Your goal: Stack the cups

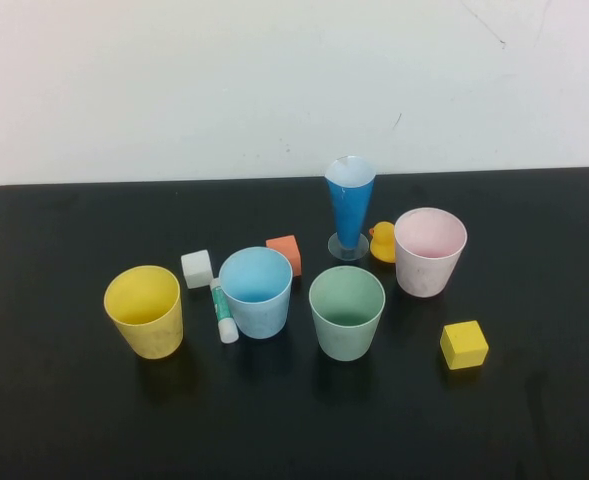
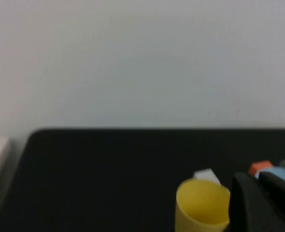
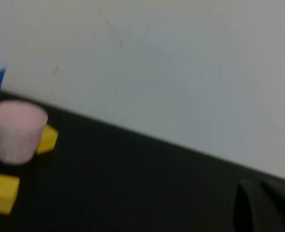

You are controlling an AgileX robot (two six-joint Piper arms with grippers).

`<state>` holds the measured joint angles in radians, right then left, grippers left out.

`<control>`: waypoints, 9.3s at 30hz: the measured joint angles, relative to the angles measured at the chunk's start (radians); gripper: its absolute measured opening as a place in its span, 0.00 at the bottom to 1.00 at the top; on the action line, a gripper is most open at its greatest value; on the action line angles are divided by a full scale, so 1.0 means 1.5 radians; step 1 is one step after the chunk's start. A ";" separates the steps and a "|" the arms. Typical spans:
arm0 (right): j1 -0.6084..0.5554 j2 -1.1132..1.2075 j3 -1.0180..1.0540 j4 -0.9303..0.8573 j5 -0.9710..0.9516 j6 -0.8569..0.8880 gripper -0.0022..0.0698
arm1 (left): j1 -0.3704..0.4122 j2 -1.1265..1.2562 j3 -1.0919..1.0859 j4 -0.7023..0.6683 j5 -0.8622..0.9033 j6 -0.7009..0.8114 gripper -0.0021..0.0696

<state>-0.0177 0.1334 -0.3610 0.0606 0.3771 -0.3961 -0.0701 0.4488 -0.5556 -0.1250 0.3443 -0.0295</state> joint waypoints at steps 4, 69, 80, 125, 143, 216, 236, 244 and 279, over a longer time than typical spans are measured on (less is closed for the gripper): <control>0.000 0.060 0.000 0.000 0.066 -0.079 0.03 | 0.000 0.125 -0.041 -0.068 0.047 0.007 0.03; 0.000 0.113 0.040 0.035 0.015 -0.130 0.03 | -0.071 0.768 -0.520 -0.344 0.236 0.232 0.05; 0.000 0.113 0.040 0.035 0.014 -0.130 0.03 | -0.125 0.834 -0.520 -0.258 0.177 0.239 0.05; 0.060 0.720 -0.311 0.579 0.236 -0.640 0.03 | -0.125 0.159 -0.290 -0.111 0.134 0.316 0.03; 0.173 1.086 -0.698 0.327 0.278 -0.519 0.06 | -0.125 -0.065 0.164 -0.184 -0.025 0.323 0.03; 0.273 1.316 -0.963 0.321 0.415 -0.425 0.08 | -0.125 -0.116 0.198 -0.195 -0.133 0.311 0.03; 0.273 1.335 -0.967 0.266 0.454 -0.393 0.50 | -0.125 -0.116 0.198 -0.195 -0.131 0.308 0.03; 0.273 1.381 -0.968 0.268 0.452 -0.383 0.50 | -0.125 -0.116 0.198 -0.195 -0.131 0.308 0.03; 0.401 1.425 -1.241 0.195 0.476 -0.307 0.09 | -0.125 -0.116 0.198 -0.195 -0.131 0.308 0.03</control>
<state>0.5836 2.2706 -2.2232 0.3531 1.0918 -0.8560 -0.2571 0.2755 -0.2591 -0.4169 0.1485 0.4319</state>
